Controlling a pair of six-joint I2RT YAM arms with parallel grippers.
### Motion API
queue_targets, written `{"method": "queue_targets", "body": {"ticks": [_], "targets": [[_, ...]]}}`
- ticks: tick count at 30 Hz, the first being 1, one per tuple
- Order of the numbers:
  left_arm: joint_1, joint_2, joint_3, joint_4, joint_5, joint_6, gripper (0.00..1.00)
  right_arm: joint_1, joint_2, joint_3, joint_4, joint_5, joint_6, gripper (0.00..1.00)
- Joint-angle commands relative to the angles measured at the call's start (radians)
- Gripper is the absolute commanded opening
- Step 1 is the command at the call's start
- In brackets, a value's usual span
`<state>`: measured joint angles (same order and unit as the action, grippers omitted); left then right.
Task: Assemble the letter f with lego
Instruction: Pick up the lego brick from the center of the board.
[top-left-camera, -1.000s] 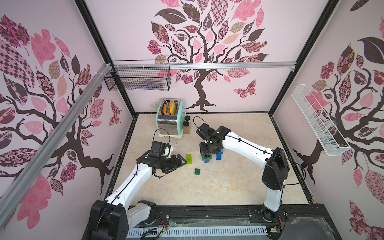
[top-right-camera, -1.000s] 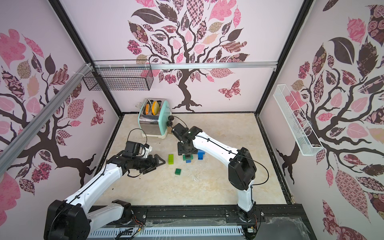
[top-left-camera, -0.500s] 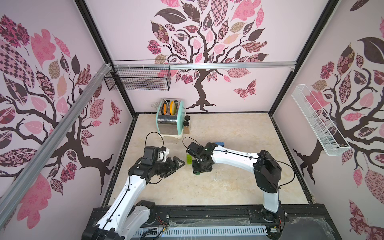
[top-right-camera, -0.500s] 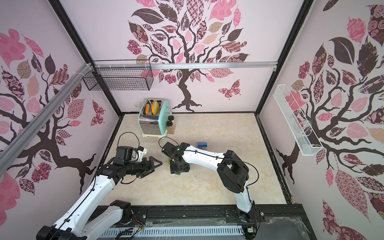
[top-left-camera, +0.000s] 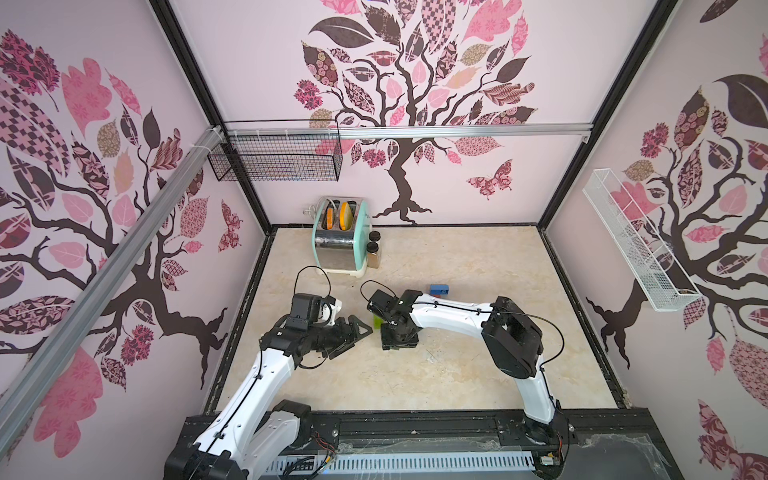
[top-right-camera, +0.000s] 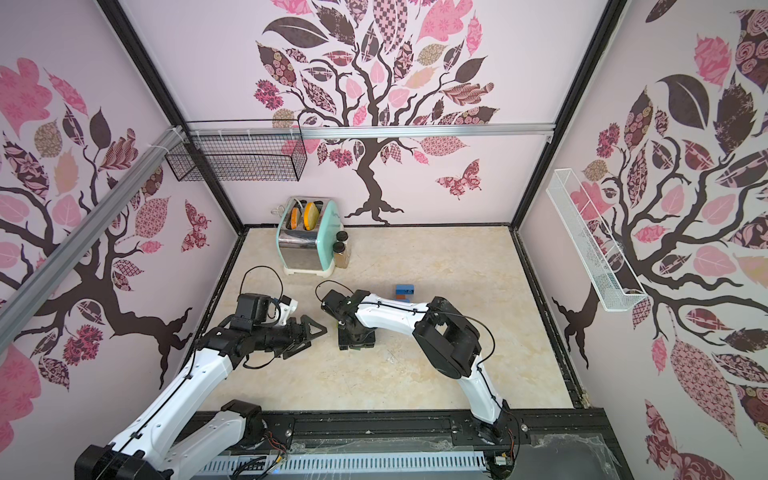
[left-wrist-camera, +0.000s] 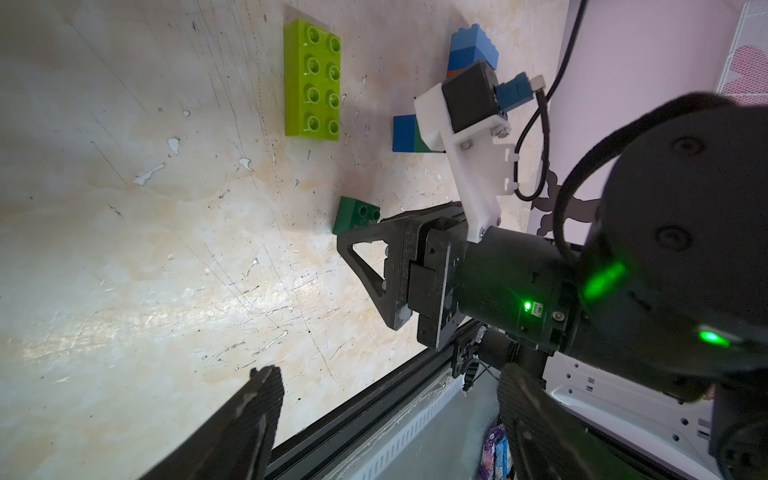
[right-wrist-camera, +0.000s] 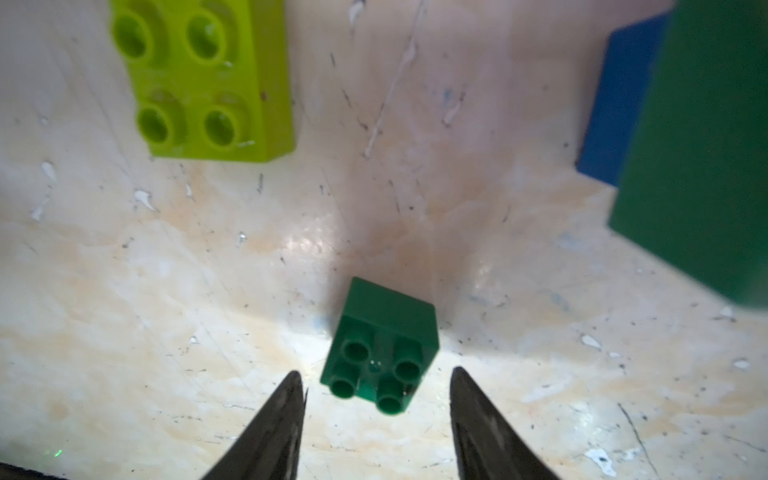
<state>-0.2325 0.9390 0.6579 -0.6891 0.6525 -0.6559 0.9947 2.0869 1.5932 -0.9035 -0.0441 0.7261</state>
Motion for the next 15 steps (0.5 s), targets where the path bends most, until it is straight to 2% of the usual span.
{"method": "queue_targets", "body": {"ticks": [1,15], "targets": [[-0.006,0.005,0.008,0.0,-0.003,0.015,0.85,-0.001,0.021,0.043,-0.002,0.011,0.012,0.57],[-0.008,0.015,0.012,-0.003,-0.011,0.018,0.85,-0.002,0.062,0.094,-0.042,0.027,-0.004,0.48]]}}
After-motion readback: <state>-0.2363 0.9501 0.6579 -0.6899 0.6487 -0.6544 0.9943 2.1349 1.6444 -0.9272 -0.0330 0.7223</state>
